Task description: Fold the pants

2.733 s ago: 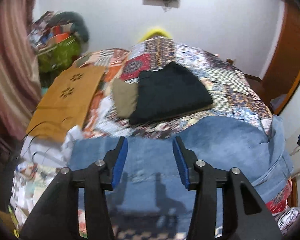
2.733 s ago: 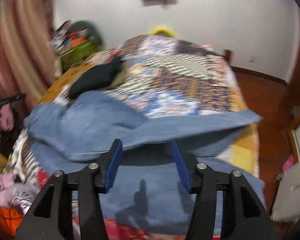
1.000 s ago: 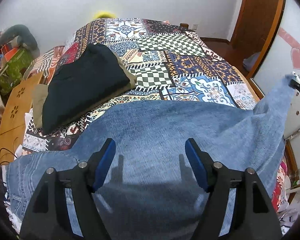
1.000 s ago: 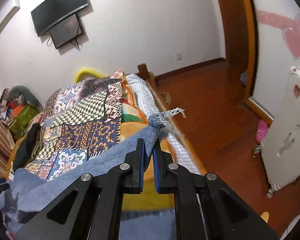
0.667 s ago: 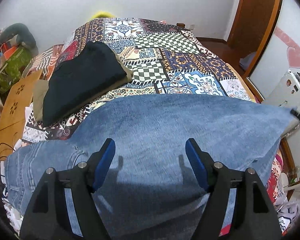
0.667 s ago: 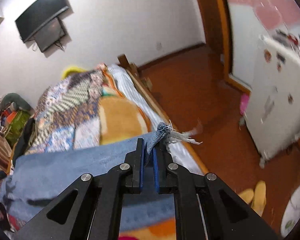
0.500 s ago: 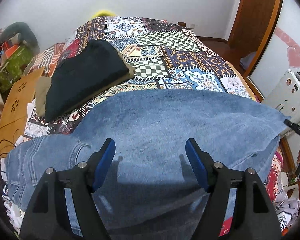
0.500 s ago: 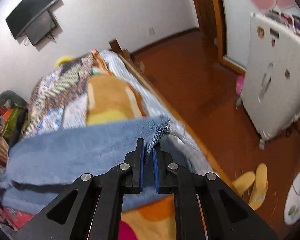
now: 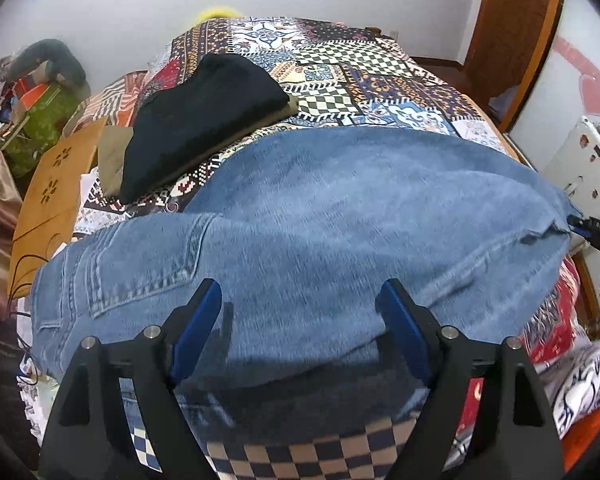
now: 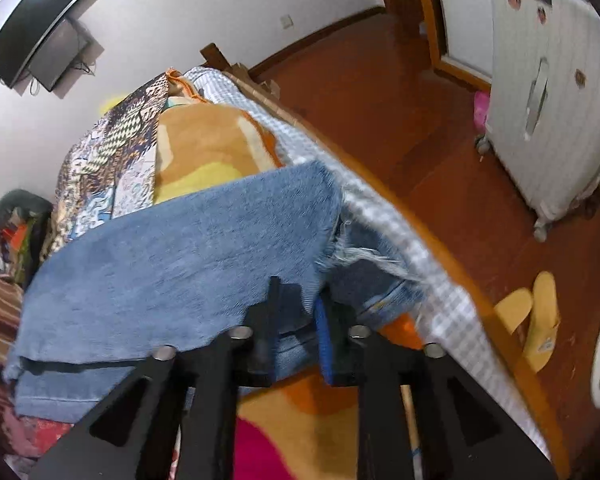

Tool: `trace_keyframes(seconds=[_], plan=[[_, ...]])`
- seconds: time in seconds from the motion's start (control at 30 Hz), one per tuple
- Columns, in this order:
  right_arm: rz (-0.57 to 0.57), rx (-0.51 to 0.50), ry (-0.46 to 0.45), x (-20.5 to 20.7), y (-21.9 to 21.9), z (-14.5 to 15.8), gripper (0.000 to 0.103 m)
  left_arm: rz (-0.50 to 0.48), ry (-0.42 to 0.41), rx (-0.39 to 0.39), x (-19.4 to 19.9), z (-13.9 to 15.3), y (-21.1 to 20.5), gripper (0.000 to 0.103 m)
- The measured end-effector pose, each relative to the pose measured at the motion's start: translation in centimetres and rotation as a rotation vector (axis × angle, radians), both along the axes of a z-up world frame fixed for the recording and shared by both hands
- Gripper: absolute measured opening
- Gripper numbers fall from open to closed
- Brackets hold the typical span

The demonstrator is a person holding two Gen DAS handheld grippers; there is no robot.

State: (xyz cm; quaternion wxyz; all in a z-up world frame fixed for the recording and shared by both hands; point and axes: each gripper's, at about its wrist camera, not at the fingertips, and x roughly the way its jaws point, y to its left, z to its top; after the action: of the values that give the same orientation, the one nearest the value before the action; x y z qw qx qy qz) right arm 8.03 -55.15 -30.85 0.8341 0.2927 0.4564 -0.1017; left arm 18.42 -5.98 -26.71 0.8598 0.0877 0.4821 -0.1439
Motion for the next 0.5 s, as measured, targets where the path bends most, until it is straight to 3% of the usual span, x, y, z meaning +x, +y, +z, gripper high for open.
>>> trace_keyframes(seconds=[0.03, 0.13, 0.43, 0.5], plan=[[0.001, 0.005, -0.004, -0.1, 0.2, 0.1, 0.035, -0.008, -0.003, -0.005, -0.3, 0.1, 0.1, 0.082], [0.017, -0.008, -0.009, -0.3, 1.2, 0.4, 0.043, -0.046, -0.021, -0.021, -1.3, 0.5, -0.5, 0.087], [0.022, -0.014, 0.008, -0.8, 2.5, 1.1, 0.046, -0.101, 0.004, 0.051, -1.1, -1.9, -3.8, 0.088], [0.040, -0.027, 0.001, -1.0, 3.1, 1.9, 0.046, -0.101, 0.006, 0.035, -0.6, -2.2, -4.1, 0.083]])
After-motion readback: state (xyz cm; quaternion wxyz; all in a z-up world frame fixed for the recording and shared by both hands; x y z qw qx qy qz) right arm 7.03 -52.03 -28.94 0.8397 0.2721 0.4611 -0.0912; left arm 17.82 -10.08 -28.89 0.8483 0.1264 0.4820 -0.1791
